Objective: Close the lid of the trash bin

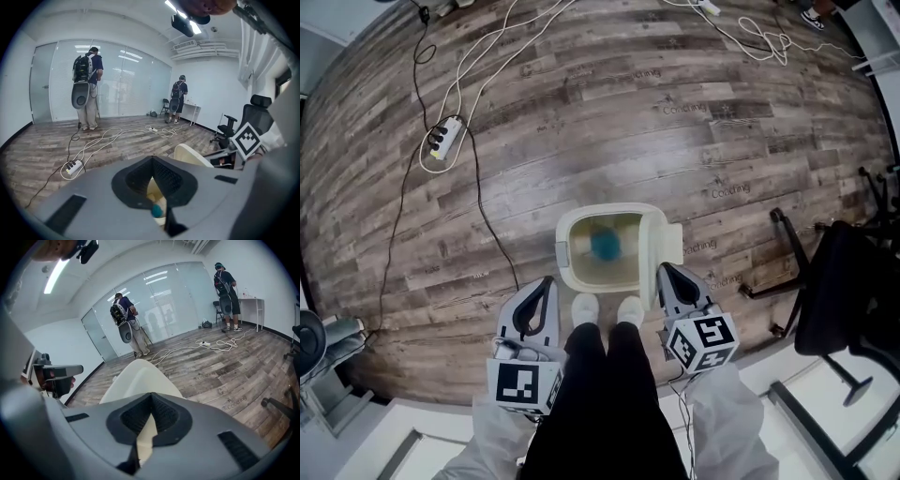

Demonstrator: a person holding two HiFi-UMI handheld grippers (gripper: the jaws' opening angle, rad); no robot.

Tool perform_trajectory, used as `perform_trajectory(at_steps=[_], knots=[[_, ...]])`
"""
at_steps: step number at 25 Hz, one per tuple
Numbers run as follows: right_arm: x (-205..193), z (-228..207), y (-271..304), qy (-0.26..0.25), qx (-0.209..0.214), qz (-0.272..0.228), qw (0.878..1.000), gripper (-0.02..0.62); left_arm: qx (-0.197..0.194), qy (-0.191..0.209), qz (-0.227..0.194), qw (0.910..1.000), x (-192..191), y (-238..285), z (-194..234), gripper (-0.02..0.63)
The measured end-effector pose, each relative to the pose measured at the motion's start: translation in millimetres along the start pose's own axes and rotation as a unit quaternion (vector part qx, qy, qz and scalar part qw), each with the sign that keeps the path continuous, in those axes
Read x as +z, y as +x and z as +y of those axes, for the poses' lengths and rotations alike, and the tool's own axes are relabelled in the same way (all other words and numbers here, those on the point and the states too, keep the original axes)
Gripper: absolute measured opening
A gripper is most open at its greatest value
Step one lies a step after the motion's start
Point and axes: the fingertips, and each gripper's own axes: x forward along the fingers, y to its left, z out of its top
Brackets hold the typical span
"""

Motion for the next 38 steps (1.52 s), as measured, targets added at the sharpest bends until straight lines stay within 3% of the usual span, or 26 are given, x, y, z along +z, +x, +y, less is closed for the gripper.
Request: perform_trajectory(at_steps=[19,38], knots=[[-23,34,56,-0.024,0.019,0.064,0.998,0.023,0.031,-0.036,0.004,0.9989,-15,-12,56,0.005],[-55,60,102,-0.057,0.042,0.12,0.99,0.023,0.044,-0.07,0.03,0.9962,-48,-19,79,0.005]])
